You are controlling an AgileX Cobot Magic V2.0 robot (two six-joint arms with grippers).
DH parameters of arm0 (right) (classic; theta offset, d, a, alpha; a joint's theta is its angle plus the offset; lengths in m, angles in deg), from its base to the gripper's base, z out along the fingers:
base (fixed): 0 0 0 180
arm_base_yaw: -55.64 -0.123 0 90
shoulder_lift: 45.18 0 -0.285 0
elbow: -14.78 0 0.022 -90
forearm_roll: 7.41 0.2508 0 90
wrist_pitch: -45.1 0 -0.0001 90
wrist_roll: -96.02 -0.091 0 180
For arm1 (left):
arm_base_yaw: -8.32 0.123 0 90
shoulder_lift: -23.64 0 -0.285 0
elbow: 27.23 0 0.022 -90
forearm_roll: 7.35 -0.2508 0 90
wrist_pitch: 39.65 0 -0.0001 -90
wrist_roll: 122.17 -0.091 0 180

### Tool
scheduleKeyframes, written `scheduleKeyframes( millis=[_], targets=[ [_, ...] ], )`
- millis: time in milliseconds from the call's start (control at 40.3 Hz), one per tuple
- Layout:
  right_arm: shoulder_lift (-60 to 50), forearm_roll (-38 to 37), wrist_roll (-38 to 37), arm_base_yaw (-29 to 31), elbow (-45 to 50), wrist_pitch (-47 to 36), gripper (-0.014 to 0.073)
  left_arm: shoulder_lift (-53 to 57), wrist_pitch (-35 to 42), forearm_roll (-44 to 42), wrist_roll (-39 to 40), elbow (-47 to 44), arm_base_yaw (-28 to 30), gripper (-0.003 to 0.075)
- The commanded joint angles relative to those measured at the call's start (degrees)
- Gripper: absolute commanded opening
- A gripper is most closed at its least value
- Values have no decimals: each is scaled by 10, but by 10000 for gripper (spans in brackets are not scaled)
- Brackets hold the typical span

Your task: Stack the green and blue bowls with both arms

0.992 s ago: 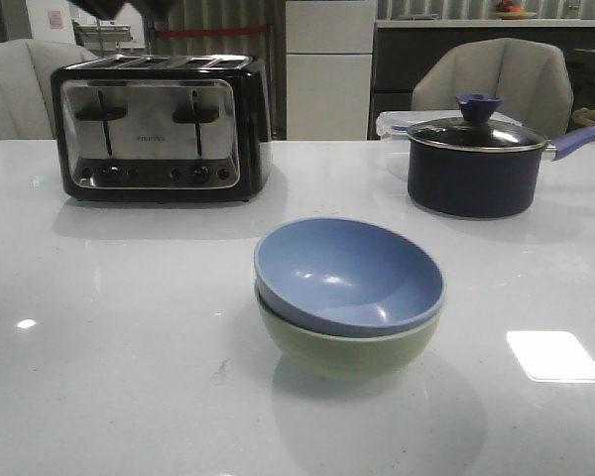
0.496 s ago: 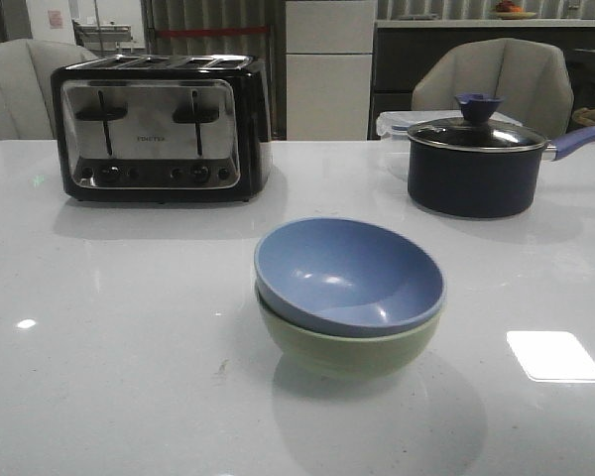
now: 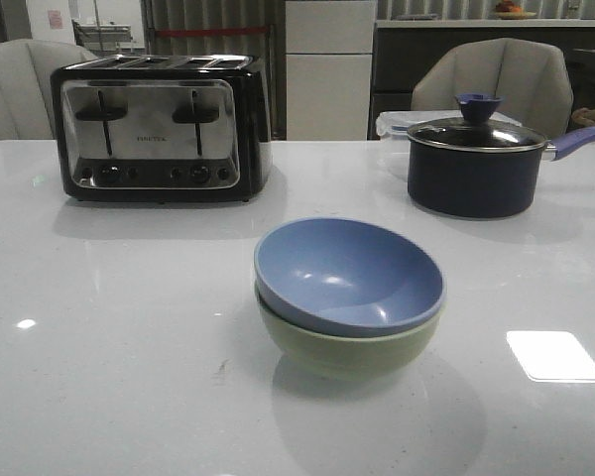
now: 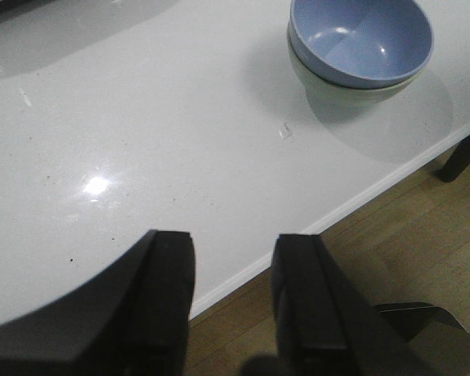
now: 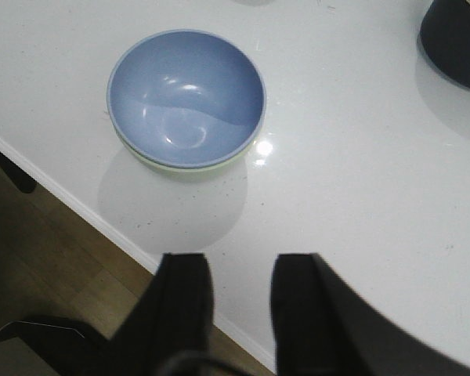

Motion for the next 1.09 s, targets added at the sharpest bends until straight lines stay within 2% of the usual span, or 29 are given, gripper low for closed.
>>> scheduleKeyframes(
  millis=[0, 50, 99, 694, 793, 893, 1066],
  targets=[
    [0, 0, 4, 3, -17, -36, 127, -2, 42, -1, 7, 16, -3, 221],
    [0, 0, 4, 3, -17, -36, 60, -2, 42, -1, 7, 16, -3, 171],
    [0, 0, 4, 3, -17, -37, 62, -2, 40, 3, 7, 16, -3, 92],
    [0, 0, 4, 3, -17, -36, 57, 17, 52, 7, 6, 7, -4, 93],
    [0, 0, 4, 3, -17, -36, 57, 55, 78, 10, 5, -11, 32, 93],
    [0, 1, 4, 3, -17, -36, 57, 104, 117, 7, 5, -40, 95, 93],
    [0, 3, 4, 3, -17, -37, 57, 211, 240, 4, 5, -133, 200, 93]
  ],
)
